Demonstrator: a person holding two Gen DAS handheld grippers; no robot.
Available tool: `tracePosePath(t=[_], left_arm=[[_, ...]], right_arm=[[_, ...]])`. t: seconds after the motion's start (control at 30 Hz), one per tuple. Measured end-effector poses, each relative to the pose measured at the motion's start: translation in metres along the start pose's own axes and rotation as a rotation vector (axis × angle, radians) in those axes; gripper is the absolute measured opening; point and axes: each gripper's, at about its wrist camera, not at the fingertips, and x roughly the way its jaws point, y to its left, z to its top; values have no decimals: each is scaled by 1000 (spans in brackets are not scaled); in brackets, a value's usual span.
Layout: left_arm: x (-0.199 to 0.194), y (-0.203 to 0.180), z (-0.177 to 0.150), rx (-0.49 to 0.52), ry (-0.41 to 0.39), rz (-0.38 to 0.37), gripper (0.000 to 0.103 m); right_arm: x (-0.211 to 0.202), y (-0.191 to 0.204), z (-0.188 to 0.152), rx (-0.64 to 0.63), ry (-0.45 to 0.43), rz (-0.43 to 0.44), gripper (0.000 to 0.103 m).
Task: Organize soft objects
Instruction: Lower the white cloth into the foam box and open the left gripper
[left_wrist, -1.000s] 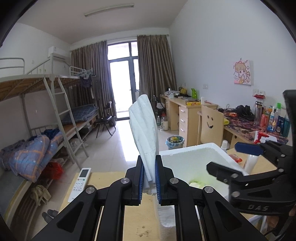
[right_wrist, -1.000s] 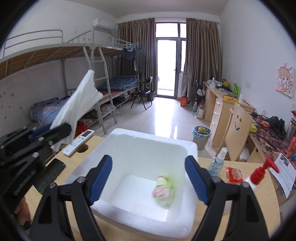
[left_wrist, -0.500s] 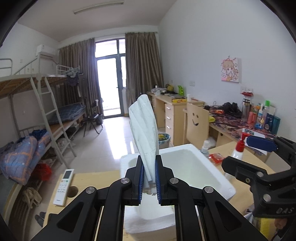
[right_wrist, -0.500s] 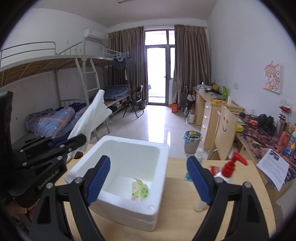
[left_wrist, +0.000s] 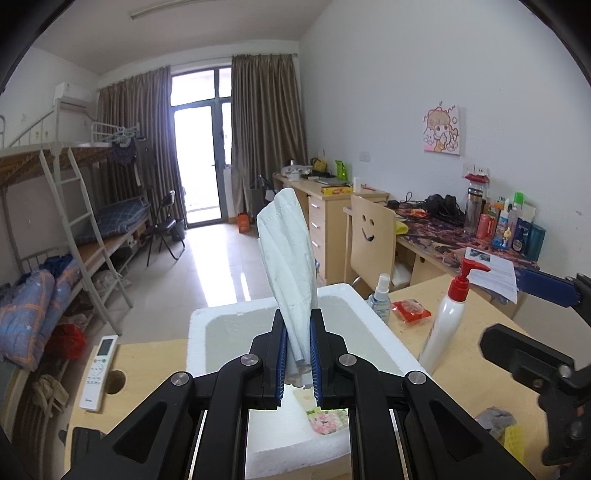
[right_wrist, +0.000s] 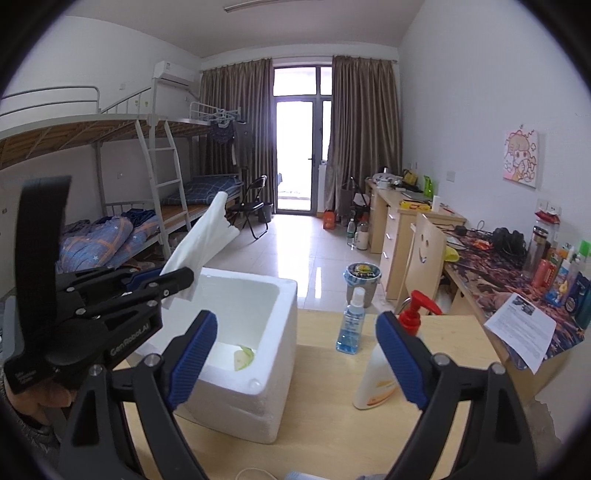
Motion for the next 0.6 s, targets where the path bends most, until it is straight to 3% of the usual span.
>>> tracePosePath(t=[0.27,0.33,0.4,0.53,0.6], left_arm=[[8,3,0,9,29,7,16],[8,4,0,8,33,8,27],[7,4,0,8,26,23,60],[5,5,1,2,11,52,80],[2,4,0,10,3,49,95]], right_arm=[[-5,-1,-5,16,-3,-22,91],[-6,-2,-7,10,-2,-27,91],[-6,-2,-9,10,0,-34,91],[-9,-4,-11,25,0,-29,91],[-10,-4,-11,27,-2,-31,91]])
